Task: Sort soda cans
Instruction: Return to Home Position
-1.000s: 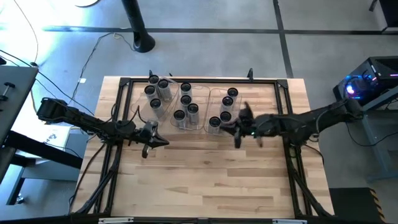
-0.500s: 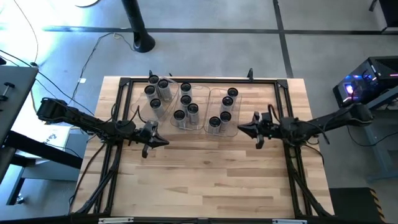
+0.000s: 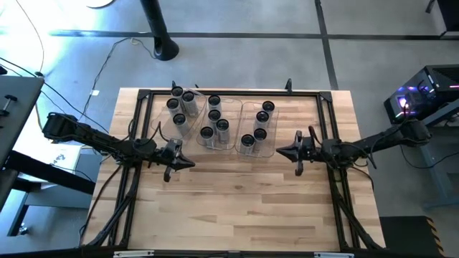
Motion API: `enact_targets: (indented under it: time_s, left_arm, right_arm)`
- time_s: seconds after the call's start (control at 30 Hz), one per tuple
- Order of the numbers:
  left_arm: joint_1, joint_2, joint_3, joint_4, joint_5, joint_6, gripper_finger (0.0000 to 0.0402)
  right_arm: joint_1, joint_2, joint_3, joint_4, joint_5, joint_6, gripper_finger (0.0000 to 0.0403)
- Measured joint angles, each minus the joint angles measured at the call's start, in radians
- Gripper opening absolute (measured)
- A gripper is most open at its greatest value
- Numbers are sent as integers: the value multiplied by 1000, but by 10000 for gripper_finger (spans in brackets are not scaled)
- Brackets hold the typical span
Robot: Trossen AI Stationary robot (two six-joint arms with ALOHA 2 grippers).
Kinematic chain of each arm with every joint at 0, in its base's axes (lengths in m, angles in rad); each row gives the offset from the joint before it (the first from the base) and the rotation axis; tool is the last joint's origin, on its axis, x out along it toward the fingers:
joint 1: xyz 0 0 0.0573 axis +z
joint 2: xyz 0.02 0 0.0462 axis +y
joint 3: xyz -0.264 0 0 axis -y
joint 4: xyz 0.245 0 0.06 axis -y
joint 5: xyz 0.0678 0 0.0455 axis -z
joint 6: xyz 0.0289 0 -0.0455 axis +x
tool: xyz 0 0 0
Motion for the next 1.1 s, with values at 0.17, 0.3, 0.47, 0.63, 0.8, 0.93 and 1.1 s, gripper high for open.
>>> enact_targets:
  time_s: [0.17, 0.3, 0.47, 0.63, 0.8, 0.93, 1.1]
  left_arm:
    - [0, 0, 0, 0, 0, 0, 0]
    - [0, 0, 0, 0, 0, 0, 0]
    - [0, 0, 0, 0, 0, 0, 0]
    - [0, -30, 0, -4, 0, 0, 0]
    - [0, -184, 1, -72, 0, 0, 0]
    - [0, -401, 1, -201, 0, 0, 0]
    - [0, -670, 1, -310, 0, 0, 0]
  right_arm:
    - [0, 0, 0, -102, 3, -206, 0]
    - [0, 1, 0, -206, 11, -293, 0]
    - [0, 1, 0, -314, 11, -240, 0]
    - [0, 1, 0, -407, 11, -184, 0]
    - [0, 1, -1, -459, 11, -180, 0]
    - [0, -8, -1, -477, 11, -179, 0]
    - [0, -80, -1, -505, 11, -179, 0]
